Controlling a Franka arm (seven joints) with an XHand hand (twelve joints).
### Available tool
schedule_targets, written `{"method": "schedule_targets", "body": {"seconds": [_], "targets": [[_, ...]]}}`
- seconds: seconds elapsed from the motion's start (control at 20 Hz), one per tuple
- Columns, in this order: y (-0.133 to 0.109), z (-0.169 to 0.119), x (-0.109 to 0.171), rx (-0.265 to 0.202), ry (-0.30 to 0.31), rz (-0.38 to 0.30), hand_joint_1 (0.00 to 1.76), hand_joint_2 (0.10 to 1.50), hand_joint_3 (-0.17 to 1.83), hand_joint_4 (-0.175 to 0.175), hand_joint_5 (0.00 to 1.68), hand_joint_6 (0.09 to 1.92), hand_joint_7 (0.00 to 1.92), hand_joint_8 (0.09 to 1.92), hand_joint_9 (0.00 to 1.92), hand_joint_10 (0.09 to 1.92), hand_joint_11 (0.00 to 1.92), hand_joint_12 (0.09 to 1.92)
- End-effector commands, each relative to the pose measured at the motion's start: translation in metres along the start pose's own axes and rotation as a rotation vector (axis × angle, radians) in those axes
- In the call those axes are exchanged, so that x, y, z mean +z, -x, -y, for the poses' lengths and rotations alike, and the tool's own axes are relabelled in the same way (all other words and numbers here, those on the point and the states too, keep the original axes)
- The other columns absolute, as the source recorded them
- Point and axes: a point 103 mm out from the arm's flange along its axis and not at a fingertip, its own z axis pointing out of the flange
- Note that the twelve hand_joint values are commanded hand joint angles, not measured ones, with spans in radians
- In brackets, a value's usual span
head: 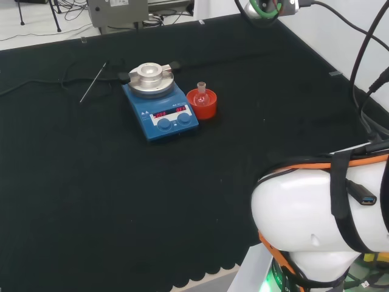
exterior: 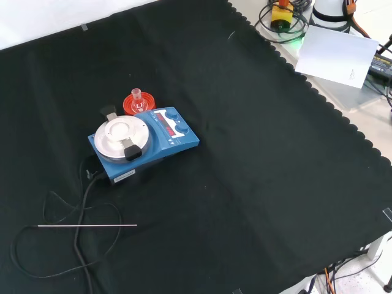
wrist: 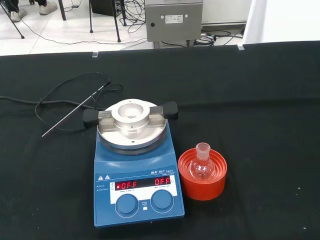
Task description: Pick up the round-bottom flask.
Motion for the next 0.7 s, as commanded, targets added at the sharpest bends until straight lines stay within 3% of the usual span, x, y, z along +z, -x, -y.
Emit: {"method": "schedule_targets", "body": {"seconds": [0.05,0.1,0.2,0.4,0.7], "targets": [[-0.008,0.003,0.000,0.000,0.016,0.019,0.28,1.03,0.64,-0.027,0.22,0.09,0.32,0.70,0.41,0.83,0.33,1.16],[-0.011,0.004,0.000,0.001,0.019,0.022,0.14,1.11,0.52,-0.027,0.20,0.09,0.16,0.59,0.25,0.74,0.16,1.09],[-0.011,0.003,0.000,0.007,0.014,0.021,0.03,1.18,0.41,-0.027,0.19,0.09,0.04,0.50,0.13,0.68,0.03,1.03],[-0.006,-0.009,0.004,0.016,-0.010,0.008,0.00,1.20,0.37,-0.027,0.19,0.09,0.01,0.47,0.09,0.66,0.00,1.02],[0.028,-0.031,0.019,0.044,-0.020,-0.010,0.00,1.21,0.37,-0.027,0.19,0.09,0.01,0.47,0.09,0.66,0.00,1.02]]}}
